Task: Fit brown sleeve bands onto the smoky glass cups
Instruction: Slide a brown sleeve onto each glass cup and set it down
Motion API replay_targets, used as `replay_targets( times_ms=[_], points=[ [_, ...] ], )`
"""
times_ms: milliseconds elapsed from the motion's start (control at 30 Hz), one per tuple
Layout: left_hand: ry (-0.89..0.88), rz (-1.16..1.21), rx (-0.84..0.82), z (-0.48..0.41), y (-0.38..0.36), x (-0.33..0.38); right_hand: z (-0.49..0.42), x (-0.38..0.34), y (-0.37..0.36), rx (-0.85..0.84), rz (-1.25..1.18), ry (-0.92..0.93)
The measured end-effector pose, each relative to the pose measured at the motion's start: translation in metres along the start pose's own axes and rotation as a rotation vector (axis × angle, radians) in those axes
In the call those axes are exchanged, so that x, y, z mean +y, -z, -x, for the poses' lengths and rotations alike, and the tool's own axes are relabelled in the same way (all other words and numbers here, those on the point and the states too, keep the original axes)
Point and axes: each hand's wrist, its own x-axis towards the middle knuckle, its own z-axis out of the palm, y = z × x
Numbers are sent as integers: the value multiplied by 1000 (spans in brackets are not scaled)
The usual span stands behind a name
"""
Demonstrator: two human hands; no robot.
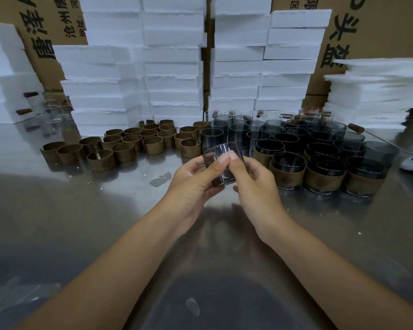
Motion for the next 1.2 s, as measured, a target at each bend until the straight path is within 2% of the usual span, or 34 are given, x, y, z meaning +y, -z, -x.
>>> replay_targets(
  times_ms=[233,533,700,900,1033,1200],
  points=[
    [4,-29,-56,0,4,3,2,-9,4,-37,-145,-152],
    [-7,10,-94,4,3,8,0,-12,10,-70,-278,-253],
    [12,54,-180,4,3,10,-4,-12,15,-106,-386,-321],
    [25,14,-271,1,9,10,-2,-11,9,-185,-321,-309],
    [22,-132,-224,0,11,8,-2,-8,6,-233,-264,-327],
    [-21,-212,-52,0,6,5,-4,-5,8,-196,-223,-327]
  ],
)
